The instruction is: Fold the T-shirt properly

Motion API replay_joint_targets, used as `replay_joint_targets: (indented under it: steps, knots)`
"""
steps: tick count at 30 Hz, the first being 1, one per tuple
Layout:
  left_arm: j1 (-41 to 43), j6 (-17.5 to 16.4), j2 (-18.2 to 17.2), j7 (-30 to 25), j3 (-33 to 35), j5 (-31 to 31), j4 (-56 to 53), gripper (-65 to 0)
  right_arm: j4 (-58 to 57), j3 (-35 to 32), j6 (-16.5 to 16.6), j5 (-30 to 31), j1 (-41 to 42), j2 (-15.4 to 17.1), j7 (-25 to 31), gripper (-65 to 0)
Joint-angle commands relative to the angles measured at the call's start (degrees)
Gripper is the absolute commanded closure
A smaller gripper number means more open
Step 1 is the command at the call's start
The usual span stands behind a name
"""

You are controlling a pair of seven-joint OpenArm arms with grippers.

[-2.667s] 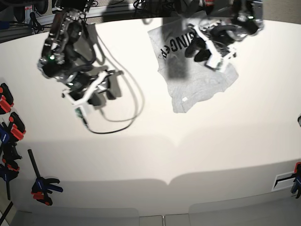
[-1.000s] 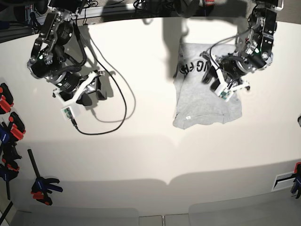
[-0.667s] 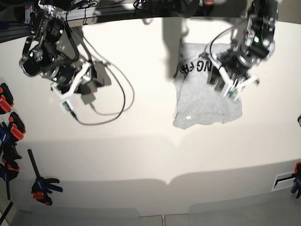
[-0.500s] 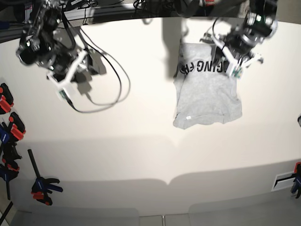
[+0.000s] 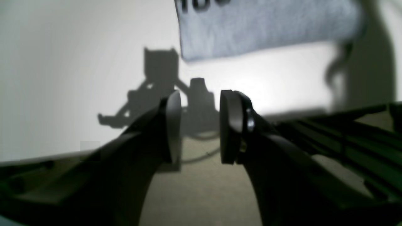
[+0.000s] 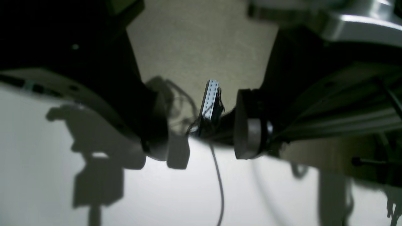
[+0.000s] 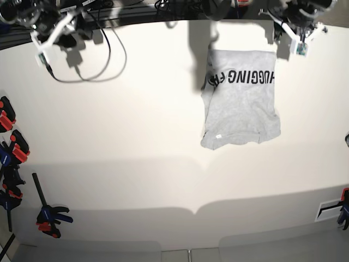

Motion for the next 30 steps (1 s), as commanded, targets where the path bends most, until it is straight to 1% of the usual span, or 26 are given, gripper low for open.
replay_joint_targets:
  steps: [1,3,5,6,8,10,11,12,13,15,17,18,19,21,24,25,28,30]
  knots:
    - [2.10,0.13,-0.15,-0.48,-0.39,0.02,1.03,-18.7,1.03,1.07,0.46,1.77,-2.01,0.63,0.79,-32.1]
    - [5.03,0.13,0.37,-0.52,-0.39,0.07,0.98,-18.7,1.03,1.73,0.63,1.84,-5.22,0.63,0.79,-32.1]
    - [7.72,-0.52,0.63,-1.31,-0.35,0.04,0.63,-18.7,0.94,1.60,1.83,1.84,-8.09,0.28,0.79,-32.1]
    - [8.87,-1.51,0.63,-2.34,-0.35,0.07,0.07,-18.7,0.79,1.60,1.83,1.81,-9.22,-0.48,0.79,-32.1]
    - [10.47,-3.54,0.70,-4.04,-0.31,0.02,-1.97,-18.7,0.02,1.60,1.83,1.07,-10.91,-3.10,5.01,-32.1]
    - [10.73,-4.68,1.64,-4.87,-0.24,0.07,-5.16,-18.7,-1.46,1.60,1.83,-1.01,-11.54,-5.95,8.48,-32.1]
    - [10.58,-5.70,2.43,-5.49,-0.24,0.07,-7.28,-18.7,-2.60,1.60,1.83,-1.46,-11.52,-6.95,8.83,-32.1]
    - [10.43,-7.41,3.23,-7.04,-0.24,0.07,-9.75,-18.7,-4.00,1.46,1.83,-1.36,-11.52,-7.30,8.81,-32.1]
    - [10.27,-10.21,3.85,-8.96,-0.24,0.04,-12.41,-18.7,-5.60,1.09,1.83,-1.38,-11.52,-7.19,8.83,-32.1]
    - [10.27,-17.14,4.63,-13.31,-0.24,0.04,-18.16,-18.7,-9.53,-0.02,1.83,-1.40,-11.52,-6.54,8.83,-32.1]
    - [9.97,-23.58,5.11,-15.98,-0.24,0.07,-24.02,-18.7,-14.29,-1.62,1.83,-1.42,-11.50,-5.11,8.85,-32.1]
    - [9.42,-25.51,5.25,-16.24,-0.24,0.04,-27.10,-18.7,-16.87,-2.49,1.83,-1.44,-11.50,-4.26,9.03,-32.1]
    - [8.66,-26.67,5.22,-16.44,-0.24,0.04,-30.38,-18.7,-19.47,-3.41,1.83,-1.86,-11.50,-3.37,9.62,-32.1]
    - [6.27,-27.10,5.20,-16.87,-0.24,0.07,-37.53,-18.7,-24.72,-5.81,1.83,-4.66,-11.50,-1.53,13.38,-32.1]
    - [1.09,-27.10,5.25,-20.48,-0.24,0.04,-49.53,-18.7,-33.44,-10.56,1.83,-8.66,-10.84,1.68,23.39,-32.1]
    - [-0.92,-27.10,5.25,-21.40,-0.24,0.04,-53.48,-18.7,-36.52,-12.22,1.83,-10.16,-9.90,2.60,25.33,-32.1]
    - [-7.06,-27.10,5.29,-23.23,-0.24,0.04,-64.50,-18.7,-46.31,-16.74,1.83,-15.37,-5.22,4.66,26.91,-32.1]
    - [-11.02,-27.08,5.38,-23.74,-0.24,0.04,-70.64,-18.7,-53.09,-19.50,1.83,-17.55,-1.70,5.44,27.32,-32.1]
